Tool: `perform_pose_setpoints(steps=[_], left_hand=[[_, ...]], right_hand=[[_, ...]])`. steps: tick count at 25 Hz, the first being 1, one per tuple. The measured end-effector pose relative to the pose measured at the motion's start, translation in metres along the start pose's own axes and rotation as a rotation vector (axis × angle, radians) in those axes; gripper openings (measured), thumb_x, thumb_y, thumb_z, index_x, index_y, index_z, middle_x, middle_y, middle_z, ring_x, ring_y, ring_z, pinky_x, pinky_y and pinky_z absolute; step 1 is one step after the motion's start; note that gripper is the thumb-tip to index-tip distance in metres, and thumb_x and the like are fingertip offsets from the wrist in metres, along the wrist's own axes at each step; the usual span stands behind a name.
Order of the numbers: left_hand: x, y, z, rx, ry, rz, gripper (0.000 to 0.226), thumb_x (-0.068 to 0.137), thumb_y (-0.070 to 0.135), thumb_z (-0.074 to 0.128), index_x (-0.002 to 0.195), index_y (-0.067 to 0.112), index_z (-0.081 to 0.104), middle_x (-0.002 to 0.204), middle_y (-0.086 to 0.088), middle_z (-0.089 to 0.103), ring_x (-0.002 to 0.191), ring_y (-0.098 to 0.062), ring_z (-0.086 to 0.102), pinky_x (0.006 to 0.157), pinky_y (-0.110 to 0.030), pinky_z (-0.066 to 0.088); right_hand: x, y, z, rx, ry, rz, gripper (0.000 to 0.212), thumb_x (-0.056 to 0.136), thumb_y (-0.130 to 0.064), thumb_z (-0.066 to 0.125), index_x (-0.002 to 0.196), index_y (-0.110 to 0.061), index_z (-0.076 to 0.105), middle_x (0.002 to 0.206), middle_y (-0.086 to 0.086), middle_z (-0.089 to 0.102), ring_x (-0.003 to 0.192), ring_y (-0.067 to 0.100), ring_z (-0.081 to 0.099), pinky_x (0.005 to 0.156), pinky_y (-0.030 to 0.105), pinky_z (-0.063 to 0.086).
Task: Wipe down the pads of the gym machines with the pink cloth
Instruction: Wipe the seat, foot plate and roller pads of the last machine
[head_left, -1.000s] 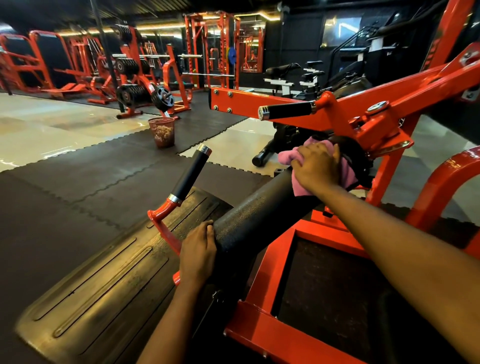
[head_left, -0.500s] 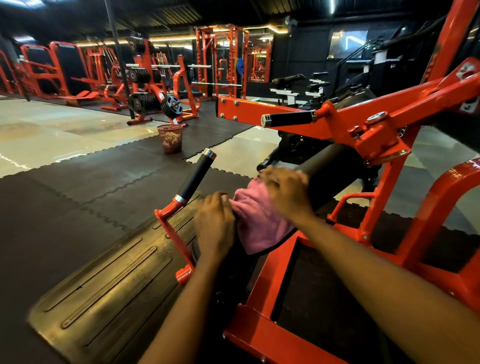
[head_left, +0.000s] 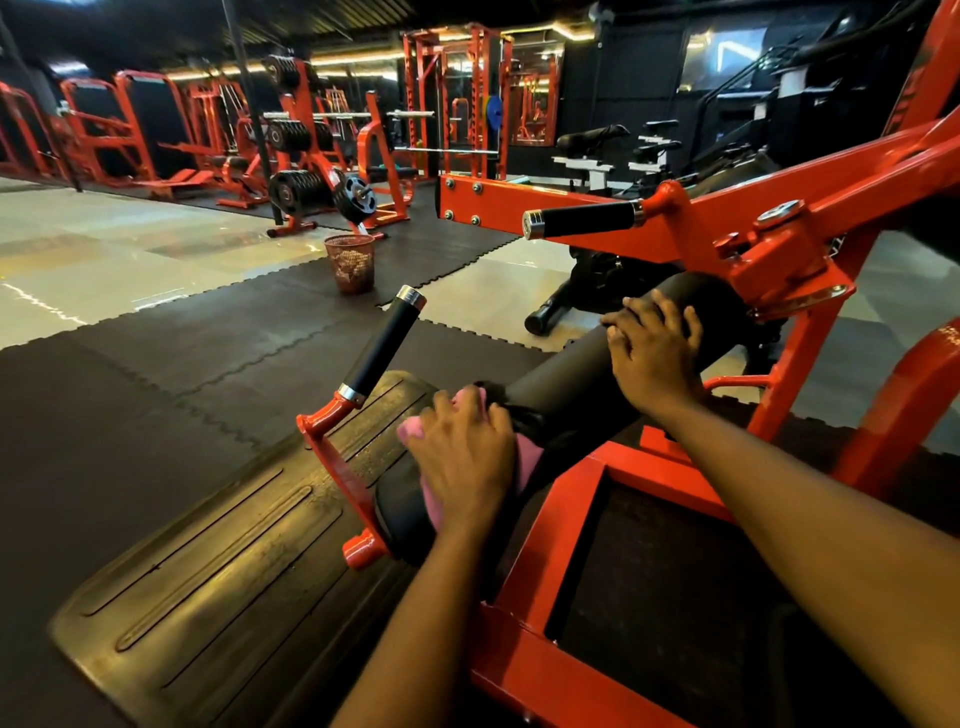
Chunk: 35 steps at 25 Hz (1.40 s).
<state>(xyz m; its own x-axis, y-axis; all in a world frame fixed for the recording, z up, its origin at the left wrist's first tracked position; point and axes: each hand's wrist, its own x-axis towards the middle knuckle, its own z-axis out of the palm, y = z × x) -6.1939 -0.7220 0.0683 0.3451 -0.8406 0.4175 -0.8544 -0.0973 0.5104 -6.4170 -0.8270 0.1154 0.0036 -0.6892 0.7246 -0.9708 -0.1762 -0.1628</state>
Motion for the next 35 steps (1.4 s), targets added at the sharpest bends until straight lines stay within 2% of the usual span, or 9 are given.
perform_pose_setpoints(steps=[6,8,14,18,22,25,29,32,35], left_hand=[[-0.032,-0.065,-0.022,0.012,0.126,-0.092,0.037,0.095,0.047,0.039,0.120,0.026,0.056,0.119,-0.004,0.059,0.110,-0.022,0.051,0.089,-0.037,0.036],[-0.027,-0.043,-0.019,0.040,0.111,-0.110,0.037,0.096,0.047,0.039,0.119,0.024,0.056,0.117,-0.006,0.058,0.106,-0.022,0.051,0.091,-0.040,0.039],[0.003,0.050,-0.006,0.012,0.028,0.026,0.043,0.092,0.052,0.035,0.112,0.024,0.060,0.112,-0.006,0.059,0.107,-0.025,0.053,0.098,-0.047,0.029],[-0.004,0.005,-0.011,-0.005,0.060,0.117,0.040,0.092,0.052,0.039,0.115,0.024,0.057,0.116,-0.004,0.056,0.104,-0.021,0.051,0.094,-0.041,0.037],[-0.019,-0.040,-0.021,0.050,0.034,0.062,0.044,0.092,0.051,0.037,0.124,0.027,0.055,0.126,-0.004,0.055,0.110,-0.021,0.051,0.097,-0.039,0.037],[-0.024,-0.066,-0.027,0.050,0.063,-0.004,0.041,0.094,0.048,0.042,0.125,0.026,0.057,0.126,-0.005,0.057,0.111,-0.023,0.052,0.091,-0.038,0.040],[-0.010,-0.084,-0.029,-0.041,-0.046,0.002,0.049,0.095,0.051,0.043,0.136,0.026,0.050,0.131,-0.005,0.056,0.114,-0.022,0.053,0.097,-0.047,0.045],[-0.008,-0.074,-0.022,-0.004,-0.001,-0.033,0.049,0.092,0.056,0.033,0.129,0.028,0.050,0.126,-0.005,0.056,0.110,-0.025,0.054,0.096,-0.052,0.046],[0.004,-0.024,-0.012,0.004,0.027,-0.017,0.041,0.089,0.051,0.032,0.116,0.028,0.053,0.118,-0.005,0.057,0.106,-0.025,0.053,0.096,-0.050,0.042]], right_hand=[[-0.003,-0.003,-0.002,0.019,0.026,0.001,0.050,0.098,-0.043,0.026,0.118,-0.030,0.069,0.143,0.000,0.056,0.147,0.026,0.032,0.121,0.052,0.012],[-0.004,-0.002,-0.001,0.024,0.021,-0.001,0.049,0.099,-0.043,0.025,0.121,-0.031,0.068,0.145,0.000,0.054,0.148,0.026,0.030,0.122,0.051,0.011],[-0.002,-0.002,0.002,-0.010,0.037,0.003,0.045,0.099,-0.042,0.029,0.121,-0.032,0.068,0.145,-0.001,0.055,0.147,0.026,0.030,0.121,0.049,0.010],[-0.001,-0.001,0.001,-0.012,0.036,0.011,0.049,0.099,-0.044,0.027,0.121,-0.032,0.068,0.145,0.000,0.055,0.147,0.025,0.031,0.121,0.051,0.012],[-0.006,-0.001,-0.005,0.024,0.037,-0.005,0.047,0.100,-0.042,0.028,0.125,-0.032,0.065,0.148,-0.001,0.052,0.148,0.026,0.030,0.121,0.051,0.015],[-0.024,0.006,-0.004,0.066,0.104,-0.021,0.043,0.104,-0.037,0.030,0.134,-0.031,0.059,0.155,-0.001,0.044,0.151,0.026,0.026,0.120,0.052,0.017],[-0.063,0.029,0.001,0.213,0.167,-0.034,0.042,0.107,-0.030,0.035,0.145,-0.026,0.051,0.165,-0.001,0.028,0.155,0.024,0.015,0.118,0.049,0.024],[-0.074,0.036,0.001,0.323,0.162,-0.033,0.040,0.107,-0.024,0.040,0.146,-0.023,0.049,0.166,0.002,0.025,0.156,0.025,0.011,0.121,0.042,0.023],[-0.069,0.029,0.002,0.327,0.153,-0.018,0.040,0.106,-0.022,0.041,0.145,-0.022,0.050,0.165,0.004,0.027,0.156,0.026,0.011,0.121,0.044,0.024]])
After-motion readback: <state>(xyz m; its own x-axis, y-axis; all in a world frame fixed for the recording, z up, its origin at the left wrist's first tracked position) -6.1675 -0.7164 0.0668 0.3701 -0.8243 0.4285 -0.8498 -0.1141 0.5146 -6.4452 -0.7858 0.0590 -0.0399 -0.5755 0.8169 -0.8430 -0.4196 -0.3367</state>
